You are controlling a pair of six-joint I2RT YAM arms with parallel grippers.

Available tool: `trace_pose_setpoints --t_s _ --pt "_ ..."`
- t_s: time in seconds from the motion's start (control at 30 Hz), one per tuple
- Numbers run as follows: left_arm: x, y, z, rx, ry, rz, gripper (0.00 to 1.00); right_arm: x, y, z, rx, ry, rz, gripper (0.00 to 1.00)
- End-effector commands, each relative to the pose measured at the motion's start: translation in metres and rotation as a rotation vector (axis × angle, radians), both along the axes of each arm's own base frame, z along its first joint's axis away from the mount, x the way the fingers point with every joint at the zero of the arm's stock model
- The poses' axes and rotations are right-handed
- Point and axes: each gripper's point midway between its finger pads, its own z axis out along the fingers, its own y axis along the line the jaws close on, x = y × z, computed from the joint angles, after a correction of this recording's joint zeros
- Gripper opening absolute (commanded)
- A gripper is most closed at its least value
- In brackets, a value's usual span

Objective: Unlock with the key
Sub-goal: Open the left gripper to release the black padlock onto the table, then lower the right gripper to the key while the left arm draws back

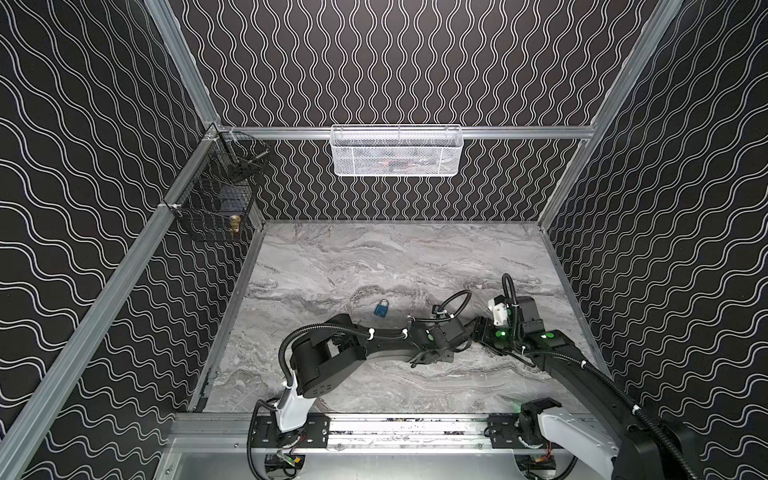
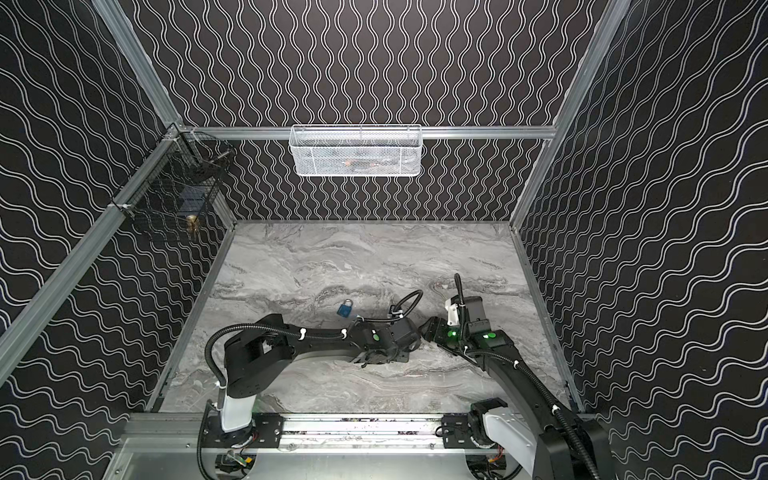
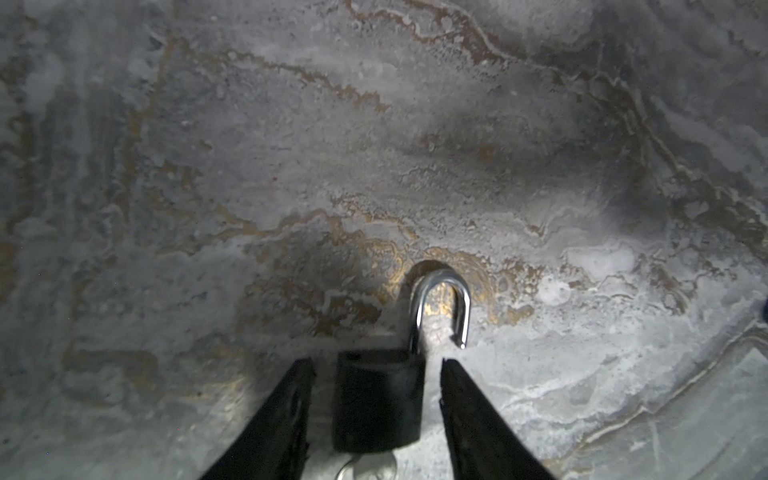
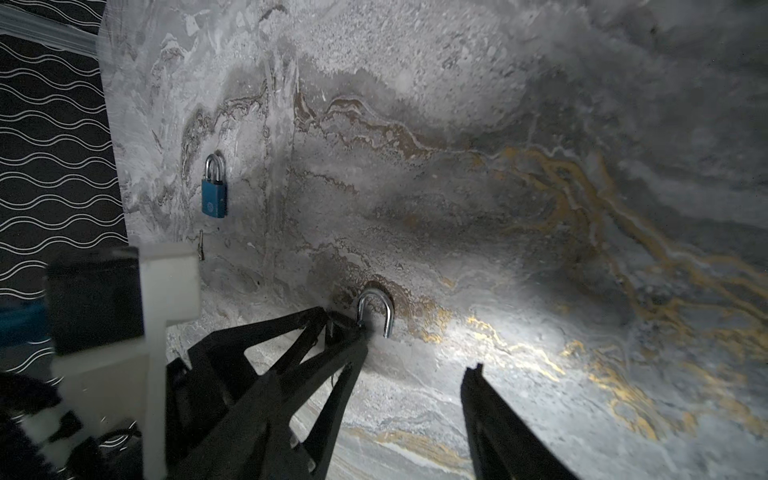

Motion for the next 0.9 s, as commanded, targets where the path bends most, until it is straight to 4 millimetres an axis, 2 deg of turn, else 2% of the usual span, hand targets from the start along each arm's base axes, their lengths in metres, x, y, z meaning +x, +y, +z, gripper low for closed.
trace_pose_setpoints --t_s 0.0,0.13,0.33,0.5,0.6,0.7,0.83,0.87 --pt "-0.003 0.001 0.004 -0.027 0.006 -0.013 0.63 0.003 -0.002 0.005 -0.01 -0.017 -0.003 0.71" --pt "-0.001 -0.002 0.025 -0.04 -0.02 -0.037 0.71 0.004 -0.005 0.007 -0.035 -0.022 -0.005 0.72" --pt "0.006 0.016 0.081 -0.142 -0.126 -0.034 0.74 0.006 -0.002 0.022 -0.033 -0.044 0.017 0.74" --pt "0.01 0.071 0.121 -0.116 -0.223 0.01 0.75 0.006 0.0 0.031 -0.073 -0.047 0.028 0.74" --pt "0.012 0.11 0.135 -0.089 -0.266 0.041 0.75 0.008 0.01 0.036 -0.123 -0.066 0.038 0.74" --pt "0.012 0.151 0.146 -0.06 -0.299 0.093 0.88 0.008 0.034 0.038 -0.181 -0.072 0.082 0.74" --pt "0.008 0.196 0.153 -0.025 -0.306 0.133 0.91 0.009 0.074 0.041 -0.244 -0.093 0.134 0.74" --pt "0.008 0.209 0.155 -0.008 -0.316 0.156 0.96 0.01 0.087 0.04 -0.252 -0.106 0.151 0.74"
